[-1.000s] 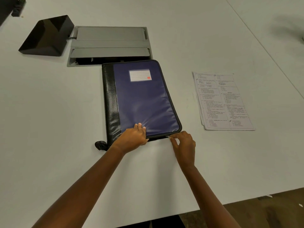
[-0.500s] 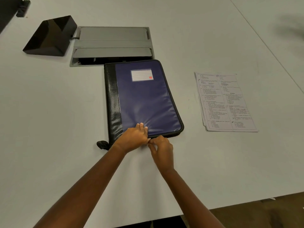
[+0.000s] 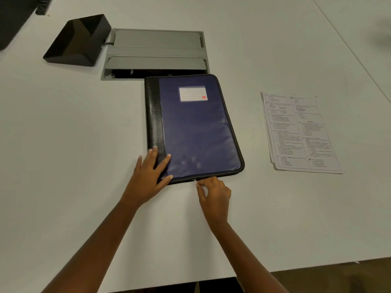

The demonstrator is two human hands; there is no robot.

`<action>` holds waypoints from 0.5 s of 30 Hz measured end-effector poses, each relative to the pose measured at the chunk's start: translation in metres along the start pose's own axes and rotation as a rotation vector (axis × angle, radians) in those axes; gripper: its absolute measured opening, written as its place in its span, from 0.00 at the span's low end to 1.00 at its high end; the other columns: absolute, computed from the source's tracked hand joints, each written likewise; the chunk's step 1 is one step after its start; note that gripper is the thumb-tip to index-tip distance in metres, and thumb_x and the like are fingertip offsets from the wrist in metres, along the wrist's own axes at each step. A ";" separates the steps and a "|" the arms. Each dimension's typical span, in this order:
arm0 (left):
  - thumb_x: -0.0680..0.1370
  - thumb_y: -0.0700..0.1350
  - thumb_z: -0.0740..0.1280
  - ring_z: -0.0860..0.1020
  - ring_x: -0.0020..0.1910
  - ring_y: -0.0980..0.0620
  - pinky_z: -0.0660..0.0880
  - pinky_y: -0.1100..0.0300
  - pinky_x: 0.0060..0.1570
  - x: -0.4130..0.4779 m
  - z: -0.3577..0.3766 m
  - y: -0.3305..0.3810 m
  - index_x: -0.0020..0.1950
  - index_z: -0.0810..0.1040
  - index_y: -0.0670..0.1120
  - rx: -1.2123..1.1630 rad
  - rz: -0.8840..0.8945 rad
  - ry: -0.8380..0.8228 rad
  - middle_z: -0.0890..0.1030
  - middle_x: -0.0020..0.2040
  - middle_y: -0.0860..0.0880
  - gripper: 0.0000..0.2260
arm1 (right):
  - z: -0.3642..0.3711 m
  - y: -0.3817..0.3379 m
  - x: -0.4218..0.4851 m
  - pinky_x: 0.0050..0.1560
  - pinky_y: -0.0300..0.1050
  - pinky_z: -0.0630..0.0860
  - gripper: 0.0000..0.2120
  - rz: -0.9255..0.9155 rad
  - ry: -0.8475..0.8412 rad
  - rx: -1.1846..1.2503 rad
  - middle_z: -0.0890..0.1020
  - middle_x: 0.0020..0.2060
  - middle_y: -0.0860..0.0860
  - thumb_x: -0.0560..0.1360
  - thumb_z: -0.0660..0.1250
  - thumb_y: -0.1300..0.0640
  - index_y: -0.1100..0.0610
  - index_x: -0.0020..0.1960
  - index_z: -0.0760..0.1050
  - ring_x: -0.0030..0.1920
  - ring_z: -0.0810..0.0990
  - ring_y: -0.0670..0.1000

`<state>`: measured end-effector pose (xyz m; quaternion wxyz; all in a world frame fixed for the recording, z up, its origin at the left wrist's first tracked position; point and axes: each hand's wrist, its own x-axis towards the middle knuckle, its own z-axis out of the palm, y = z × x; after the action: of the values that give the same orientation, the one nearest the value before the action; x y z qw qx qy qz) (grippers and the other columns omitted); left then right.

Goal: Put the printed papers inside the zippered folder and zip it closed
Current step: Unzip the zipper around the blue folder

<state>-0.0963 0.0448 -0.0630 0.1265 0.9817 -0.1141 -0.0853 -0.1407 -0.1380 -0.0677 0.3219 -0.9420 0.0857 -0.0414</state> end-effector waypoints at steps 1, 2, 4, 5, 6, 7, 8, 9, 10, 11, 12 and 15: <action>0.75 0.65 0.49 0.51 0.76 0.42 0.51 0.47 0.74 -0.003 0.000 -0.006 0.75 0.54 0.50 -0.061 -0.050 -0.016 0.49 0.77 0.39 0.32 | 0.002 -0.001 -0.002 0.52 0.52 0.73 0.06 -0.004 0.015 -0.008 0.84 0.44 0.57 0.73 0.68 0.60 0.60 0.48 0.80 0.44 0.80 0.57; 0.76 0.62 0.53 0.51 0.76 0.42 0.52 0.48 0.74 -0.006 -0.001 -0.012 0.76 0.52 0.51 -0.124 -0.078 -0.040 0.47 0.77 0.39 0.31 | 0.003 -0.002 -0.003 0.51 0.53 0.74 0.06 -0.007 0.029 -0.014 0.84 0.43 0.58 0.72 0.69 0.61 0.60 0.48 0.80 0.43 0.81 0.57; 0.78 0.57 0.59 0.53 0.76 0.43 0.55 0.50 0.74 -0.010 -0.004 -0.018 0.76 0.49 0.52 -0.231 -0.096 -0.097 0.47 0.77 0.41 0.31 | 0.005 -0.004 -0.006 0.50 0.53 0.75 0.05 -0.010 0.043 -0.024 0.84 0.42 0.58 0.72 0.69 0.62 0.61 0.48 0.80 0.42 0.81 0.57; 0.78 0.56 0.60 0.54 0.76 0.44 0.56 0.51 0.73 -0.010 -0.004 -0.019 0.76 0.49 0.52 -0.256 -0.099 -0.111 0.47 0.78 0.41 0.31 | 0.005 -0.005 -0.006 0.50 0.54 0.75 0.05 -0.014 0.046 -0.025 0.83 0.42 0.59 0.72 0.69 0.63 0.62 0.47 0.79 0.42 0.81 0.58; 0.78 0.55 0.60 0.55 0.76 0.44 0.57 0.52 0.73 -0.010 -0.005 -0.020 0.76 0.49 0.53 -0.265 -0.102 -0.115 0.48 0.78 0.42 0.31 | 0.006 -0.006 -0.007 0.50 0.54 0.75 0.05 -0.021 0.048 -0.022 0.83 0.41 0.59 0.72 0.69 0.64 0.62 0.47 0.79 0.42 0.81 0.58; 0.78 0.55 0.60 0.56 0.75 0.44 0.58 0.52 0.72 -0.010 -0.005 -0.020 0.76 0.49 0.53 -0.269 -0.106 -0.113 0.48 0.78 0.42 0.30 | 0.006 -0.006 -0.007 0.50 0.54 0.75 0.05 -0.026 0.048 -0.014 0.83 0.41 0.60 0.72 0.69 0.64 0.63 0.47 0.79 0.42 0.80 0.58; 0.78 0.55 0.60 0.56 0.75 0.44 0.59 0.52 0.72 -0.010 -0.005 -0.020 0.76 0.49 0.53 -0.274 -0.114 -0.108 0.48 0.78 0.43 0.30 | 0.007 -0.007 -0.007 0.50 0.54 0.75 0.05 -0.028 0.040 -0.003 0.82 0.41 0.60 0.72 0.68 0.65 0.63 0.47 0.79 0.42 0.80 0.59; 0.78 0.55 0.60 0.57 0.75 0.44 0.59 0.51 0.72 -0.009 -0.005 -0.019 0.76 0.50 0.53 -0.281 -0.122 -0.102 0.49 0.78 0.43 0.30 | 0.007 -0.008 -0.007 0.50 0.54 0.75 0.04 -0.027 0.028 0.010 0.82 0.42 0.61 0.72 0.67 0.65 0.64 0.47 0.78 0.43 0.79 0.59; 0.78 0.55 0.60 0.57 0.75 0.44 0.60 0.51 0.72 -0.009 -0.004 -0.019 0.76 0.50 0.53 -0.284 -0.126 -0.095 0.49 0.78 0.43 0.30 | 0.007 -0.009 -0.007 0.50 0.53 0.74 0.04 -0.026 0.017 0.022 0.81 0.42 0.61 0.72 0.67 0.66 0.64 0.47 0.78 0.43 0.79 0.59; 0.78 0.56 0.60 0.57 0.75 0.44 0.60 0.51 0.72 -0.009 -0.003 -0.019 0.76 0.51 0.54 -0.281 -0.128 -0.088 0.50 0.78 0.43 0.30 | 0.007 -0.009 -0.008 0.49 0.53 0.75 0.04 -0.030 0.011 0.030 0.81 0.42 0.61 0.72 0.67 0.66 0.65 0.47 0.78 0.43 0.79 0.59; 0.78 0.56 0.60 0.57 0.75 0.44 0.60 0.51 0.71 -0.009 -0.002 -0.019 0.76 0.51 0.54 -0.271 -0.127 -0.084 0.50 0.78 0.43 0.30 | 0.008 -0.011 -0.009 0.48 0.53 0.75 0.03 -0.038 0.011 0.034 0.81 0.41 0.61 0.72 0.67 0.67 0.65 0.46 0.78 0.42 0.78 0.59; 0.77 0.58 0.60 0.59 0.74 0.44 0.62 0.51 0.70 -0.008 0.001 -0.021 0.75 0.51 0.54 -0.231 -0.120 -0.068 0.51 0.78 0.43 0.30 | 0.009 -0.015 -0.012 0.42 0.54 0.77 0.03 -0.057 0.032 0.042 0.81 0.38 0.62 0.69 0.70 0.69 0.66 0.43 0.78 0.39 0.79 0.60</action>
<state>-0.1003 0.0660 -0.0683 0.2296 0.9621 -0.0489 -0.1386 -0.1496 -0.1191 -0.0658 0.3388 -0.9363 0.0633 -0.0674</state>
